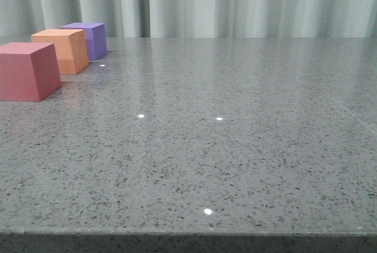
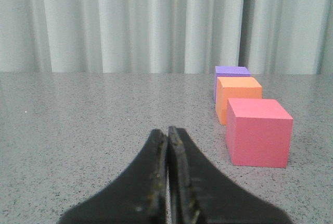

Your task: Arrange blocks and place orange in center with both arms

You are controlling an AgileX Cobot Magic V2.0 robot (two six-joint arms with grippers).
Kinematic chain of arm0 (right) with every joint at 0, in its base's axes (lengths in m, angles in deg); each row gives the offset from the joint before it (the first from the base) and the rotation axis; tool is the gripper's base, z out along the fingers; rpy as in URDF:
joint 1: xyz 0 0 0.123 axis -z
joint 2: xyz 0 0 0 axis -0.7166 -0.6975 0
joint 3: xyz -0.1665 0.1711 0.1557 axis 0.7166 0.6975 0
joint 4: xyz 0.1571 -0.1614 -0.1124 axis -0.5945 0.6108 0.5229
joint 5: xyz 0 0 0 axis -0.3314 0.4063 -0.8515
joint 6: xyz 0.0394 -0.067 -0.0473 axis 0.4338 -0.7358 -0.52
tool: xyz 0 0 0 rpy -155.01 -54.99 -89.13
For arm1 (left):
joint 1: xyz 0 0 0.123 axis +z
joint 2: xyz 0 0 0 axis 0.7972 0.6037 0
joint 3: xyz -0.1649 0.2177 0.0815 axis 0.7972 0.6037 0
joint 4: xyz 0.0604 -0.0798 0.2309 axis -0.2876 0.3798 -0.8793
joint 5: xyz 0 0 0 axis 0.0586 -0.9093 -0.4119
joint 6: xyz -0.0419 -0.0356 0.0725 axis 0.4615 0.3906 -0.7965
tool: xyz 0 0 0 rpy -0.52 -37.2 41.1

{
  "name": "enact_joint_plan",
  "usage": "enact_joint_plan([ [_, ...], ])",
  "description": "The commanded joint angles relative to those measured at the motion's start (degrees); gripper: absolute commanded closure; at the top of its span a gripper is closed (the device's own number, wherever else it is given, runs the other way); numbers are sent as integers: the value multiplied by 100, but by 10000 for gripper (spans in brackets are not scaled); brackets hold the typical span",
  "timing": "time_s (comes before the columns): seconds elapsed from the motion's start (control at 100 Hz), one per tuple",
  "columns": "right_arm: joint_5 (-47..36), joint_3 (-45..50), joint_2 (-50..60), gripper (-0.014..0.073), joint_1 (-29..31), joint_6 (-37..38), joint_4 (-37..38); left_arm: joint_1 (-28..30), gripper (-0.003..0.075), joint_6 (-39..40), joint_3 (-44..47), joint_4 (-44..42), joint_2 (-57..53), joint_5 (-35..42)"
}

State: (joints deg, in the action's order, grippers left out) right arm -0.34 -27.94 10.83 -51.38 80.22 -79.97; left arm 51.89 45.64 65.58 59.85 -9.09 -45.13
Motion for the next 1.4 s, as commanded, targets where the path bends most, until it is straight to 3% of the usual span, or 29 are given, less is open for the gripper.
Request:
enact_joint_plan([
  [0.0,-882,200,286,662,120,-302,-417,13,741,65,236,30,-207,464],
  [0.31,-1021,1221,1656,662,166,-302,-489,13,741,65,236,30,-207,464],
  [0.6,-1656,1736,1596,662,191,-296,-494,13,741,65,236,30,-207,464],
  [1.39,-1686,1729,1596,662,191,-296,-494,13,741,65,236,30,-207,464],
])
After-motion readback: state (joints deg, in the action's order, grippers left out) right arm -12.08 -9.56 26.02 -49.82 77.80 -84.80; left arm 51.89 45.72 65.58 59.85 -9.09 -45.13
